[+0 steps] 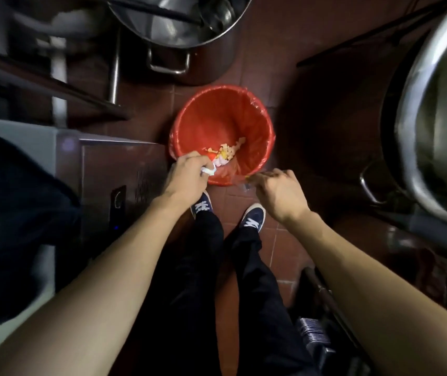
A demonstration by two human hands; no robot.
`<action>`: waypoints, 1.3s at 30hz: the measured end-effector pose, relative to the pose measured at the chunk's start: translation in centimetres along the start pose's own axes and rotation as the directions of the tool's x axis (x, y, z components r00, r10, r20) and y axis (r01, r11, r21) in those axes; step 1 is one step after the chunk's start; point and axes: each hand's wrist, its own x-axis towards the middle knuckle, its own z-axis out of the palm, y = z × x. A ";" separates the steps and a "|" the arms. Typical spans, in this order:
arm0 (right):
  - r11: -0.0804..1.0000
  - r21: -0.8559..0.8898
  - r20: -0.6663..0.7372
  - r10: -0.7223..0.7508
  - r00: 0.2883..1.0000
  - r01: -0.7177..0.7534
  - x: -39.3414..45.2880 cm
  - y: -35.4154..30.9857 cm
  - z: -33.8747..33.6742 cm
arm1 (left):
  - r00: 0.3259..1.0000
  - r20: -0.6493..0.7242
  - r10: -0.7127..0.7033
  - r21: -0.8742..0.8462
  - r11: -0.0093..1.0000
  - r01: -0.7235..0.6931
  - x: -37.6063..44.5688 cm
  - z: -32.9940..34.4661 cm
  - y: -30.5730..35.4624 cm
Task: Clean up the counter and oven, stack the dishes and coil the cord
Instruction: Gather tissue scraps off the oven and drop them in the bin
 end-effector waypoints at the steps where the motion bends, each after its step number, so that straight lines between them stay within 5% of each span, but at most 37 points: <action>1: 1.000 0.006 0.012 -0.004 1.000 0.004 0.9 0.2 1.1 | 1.000 0.014 -0.011 0.006 1.000 0.011 1.0 0.7 -0.7; 25: 0.996 -0.075 0.146 -0.028 0.989 0.039 14.0 3.7 13.9 | 0.993 0.080 -0.089 0.035 0.996 0.087 13.5 12.4 -10.4; 39: 0.989 0.018 0.193 0.139 0.971 -0.145 7.7 0.3 7.1 | 0.985 0.099 -0.140 0.092 0.987 0.131 7.2 6.9 -6.3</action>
